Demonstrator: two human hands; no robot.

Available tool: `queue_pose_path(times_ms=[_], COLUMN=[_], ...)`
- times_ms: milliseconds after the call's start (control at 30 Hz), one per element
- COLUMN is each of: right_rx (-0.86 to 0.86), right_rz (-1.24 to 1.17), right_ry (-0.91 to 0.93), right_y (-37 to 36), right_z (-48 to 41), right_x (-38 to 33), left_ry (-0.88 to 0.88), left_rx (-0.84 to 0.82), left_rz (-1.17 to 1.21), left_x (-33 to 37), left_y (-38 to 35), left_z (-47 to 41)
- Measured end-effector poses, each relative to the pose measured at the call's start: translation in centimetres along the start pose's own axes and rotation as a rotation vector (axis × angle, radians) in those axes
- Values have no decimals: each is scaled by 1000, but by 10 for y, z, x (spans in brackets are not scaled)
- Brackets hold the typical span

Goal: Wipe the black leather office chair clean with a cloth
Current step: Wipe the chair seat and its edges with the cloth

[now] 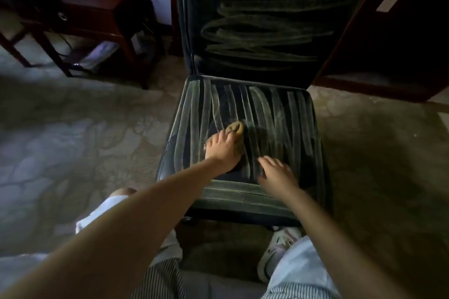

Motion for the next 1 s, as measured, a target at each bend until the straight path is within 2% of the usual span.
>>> queue_pose_path(times_ms=[133,333,467,633,733,800,933,1000], right_rx=[-44,-189,-124,-119,-92,-69,-35,-25], right_rz=[-44,7,43,23,-1,-42,-58,-45], right_ry=[-61,-121,-142,-173,-184,-195,-203,-206], right_y=[-20,-51,-57,-64,-67,-68,-70,-71], right_z=[-13,-29,-30,-33,-33,-33,-31,-29], right_x=[7,14,13,14,12,11,11,12], left_ry=[97,75,64,-148,-80,12,16,-12], left_rx=[-6,-23,-34,127,223,178,70,50], left_rz=[51,-135,-16,160,387,493,128,24], left_x=[-6,-19,-23,-20,-42,-59,-67,-60], left_y=[-7,-2,3,11,5,-6,-25,-25], left_z=[-16,-35,-36,-8,17,29,36,37])
Point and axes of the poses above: each hand's wrist, its own z-axis away from the middle knuckle, its own y-axis out of the back of the hand, x = y × z, the point moved 5 cm from there along -z, towards the middle knuckle, and after that the axes turned 14 degrees about -x, right-handed, at the moved point
